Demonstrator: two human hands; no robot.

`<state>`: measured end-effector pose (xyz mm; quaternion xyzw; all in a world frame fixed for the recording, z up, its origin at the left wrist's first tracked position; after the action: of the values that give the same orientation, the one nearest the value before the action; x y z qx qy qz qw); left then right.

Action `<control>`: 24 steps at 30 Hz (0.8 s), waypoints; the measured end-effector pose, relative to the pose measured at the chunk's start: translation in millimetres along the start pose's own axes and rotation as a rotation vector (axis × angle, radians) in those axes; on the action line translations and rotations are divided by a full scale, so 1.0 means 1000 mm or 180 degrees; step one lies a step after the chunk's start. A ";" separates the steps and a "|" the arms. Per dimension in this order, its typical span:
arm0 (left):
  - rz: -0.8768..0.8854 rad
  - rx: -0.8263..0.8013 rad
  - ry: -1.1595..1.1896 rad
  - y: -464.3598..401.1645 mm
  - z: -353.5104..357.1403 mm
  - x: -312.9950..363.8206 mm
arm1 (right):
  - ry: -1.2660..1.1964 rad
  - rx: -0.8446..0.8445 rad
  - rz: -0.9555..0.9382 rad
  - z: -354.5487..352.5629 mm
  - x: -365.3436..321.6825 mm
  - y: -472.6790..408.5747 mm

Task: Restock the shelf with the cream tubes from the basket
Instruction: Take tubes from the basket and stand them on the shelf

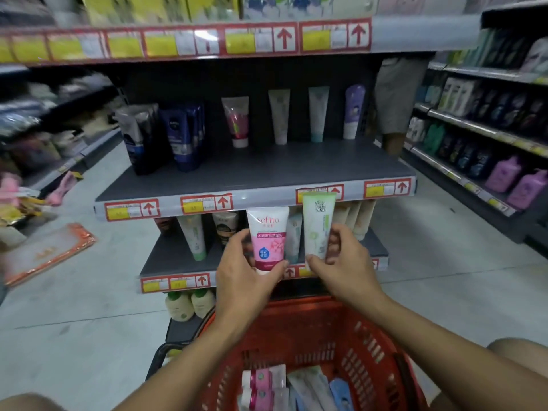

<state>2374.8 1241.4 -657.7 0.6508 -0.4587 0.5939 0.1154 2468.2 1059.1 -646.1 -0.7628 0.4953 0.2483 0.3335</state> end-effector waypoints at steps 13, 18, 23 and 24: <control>0.0741 0.0292 -0.0352 -0.119 -0.028 0.066 | -0.0052 0.0407 -0.0515 -0.029 -0.080 -0.103; 0.0635 0.0373 -0.0507 -0.159 -0.022 0.069 | 0.0091 0.0566 -0.0480 -0.025 -0.081 -0.143; 0.0311 0.0353 -0.0576 -0.182 -0.009 0.057 | 0.0339 0.0522 -0.0354 -0.012 -0.072 -0.165; 0.0248 0.0351 -0.0572 -0.184 -0.007 0.054 | 0.0368 0.0513 -0.0332 -0.010 -0.069 -0.166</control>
<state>2498.1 1323.4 -535.7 0.6885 -0.4588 0.5615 0.0146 2594.8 1139.9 -546.5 -0.7713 0.4917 0.1456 0.3771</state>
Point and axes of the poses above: each hand's wrist, its own y-axis away from the middle knuckle, its own z-axis out of the palm, x = y × z, the point moved 1 cm from there along -y, towards the middle knuckle, and after that the axes turned 12 degrees about y, right-handed, at the moved point
